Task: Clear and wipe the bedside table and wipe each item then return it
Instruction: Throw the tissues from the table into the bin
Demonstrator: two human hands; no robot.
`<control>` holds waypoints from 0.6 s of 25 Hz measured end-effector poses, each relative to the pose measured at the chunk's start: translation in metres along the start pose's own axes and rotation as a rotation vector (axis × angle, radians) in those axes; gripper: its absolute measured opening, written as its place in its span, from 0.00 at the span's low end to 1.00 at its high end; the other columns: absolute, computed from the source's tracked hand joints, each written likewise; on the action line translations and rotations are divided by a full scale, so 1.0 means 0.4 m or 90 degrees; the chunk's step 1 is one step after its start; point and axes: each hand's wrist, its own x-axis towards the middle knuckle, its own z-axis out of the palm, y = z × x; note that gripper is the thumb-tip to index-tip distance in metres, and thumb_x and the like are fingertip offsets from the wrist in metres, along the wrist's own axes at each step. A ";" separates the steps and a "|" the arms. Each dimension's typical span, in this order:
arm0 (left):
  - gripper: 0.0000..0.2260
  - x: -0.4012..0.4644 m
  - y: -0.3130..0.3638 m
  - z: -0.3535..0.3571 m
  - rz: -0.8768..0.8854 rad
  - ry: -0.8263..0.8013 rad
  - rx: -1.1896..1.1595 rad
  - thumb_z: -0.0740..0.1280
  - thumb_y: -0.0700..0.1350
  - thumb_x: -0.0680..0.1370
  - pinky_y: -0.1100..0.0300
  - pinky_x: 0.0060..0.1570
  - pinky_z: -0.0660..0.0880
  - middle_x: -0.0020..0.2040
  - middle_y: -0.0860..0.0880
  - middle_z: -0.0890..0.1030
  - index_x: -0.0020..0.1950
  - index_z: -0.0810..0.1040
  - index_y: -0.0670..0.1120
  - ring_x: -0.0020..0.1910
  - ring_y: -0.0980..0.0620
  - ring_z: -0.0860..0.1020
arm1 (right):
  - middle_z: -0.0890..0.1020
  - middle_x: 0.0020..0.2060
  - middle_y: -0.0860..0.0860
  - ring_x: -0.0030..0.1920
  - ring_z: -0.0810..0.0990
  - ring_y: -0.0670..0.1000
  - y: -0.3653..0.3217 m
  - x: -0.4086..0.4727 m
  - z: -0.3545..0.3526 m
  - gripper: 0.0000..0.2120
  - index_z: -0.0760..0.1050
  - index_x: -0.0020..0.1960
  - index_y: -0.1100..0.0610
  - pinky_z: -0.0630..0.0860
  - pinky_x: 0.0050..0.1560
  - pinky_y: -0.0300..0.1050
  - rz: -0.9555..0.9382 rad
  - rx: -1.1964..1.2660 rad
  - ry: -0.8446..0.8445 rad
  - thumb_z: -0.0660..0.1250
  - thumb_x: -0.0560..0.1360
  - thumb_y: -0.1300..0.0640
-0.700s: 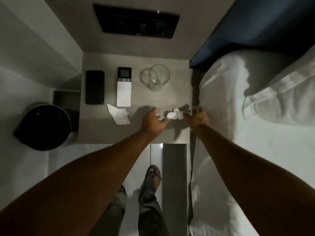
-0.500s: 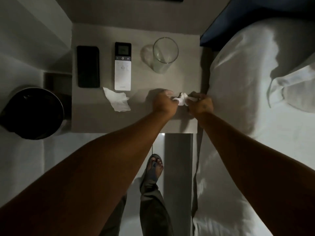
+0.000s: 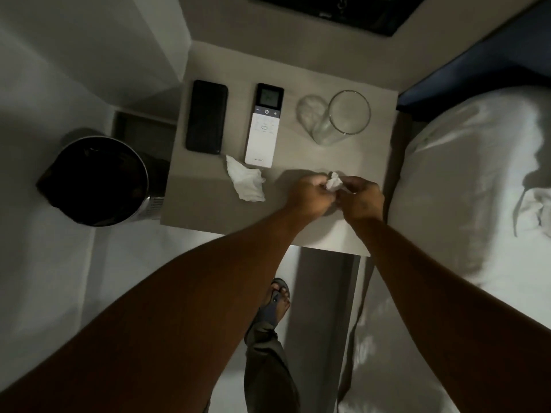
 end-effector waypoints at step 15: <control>0.10 -0.323 -0.162 -0.779 -0.075 0.398 -0.182 0.69 0.40 0.78 0.45 0.58 0.82 0.53 0.39 0.85 0.59 0.81 0.40 0.55 0.39 0.84 | 0.84 0.60 0.58 0.61 0.82 0.58 -0.445 -0.382 0.641 0.16 0.81 0.64 0.57 0.80 0.60 0.48 -0.146 0.070 -0.368 0.71 0.77 0.61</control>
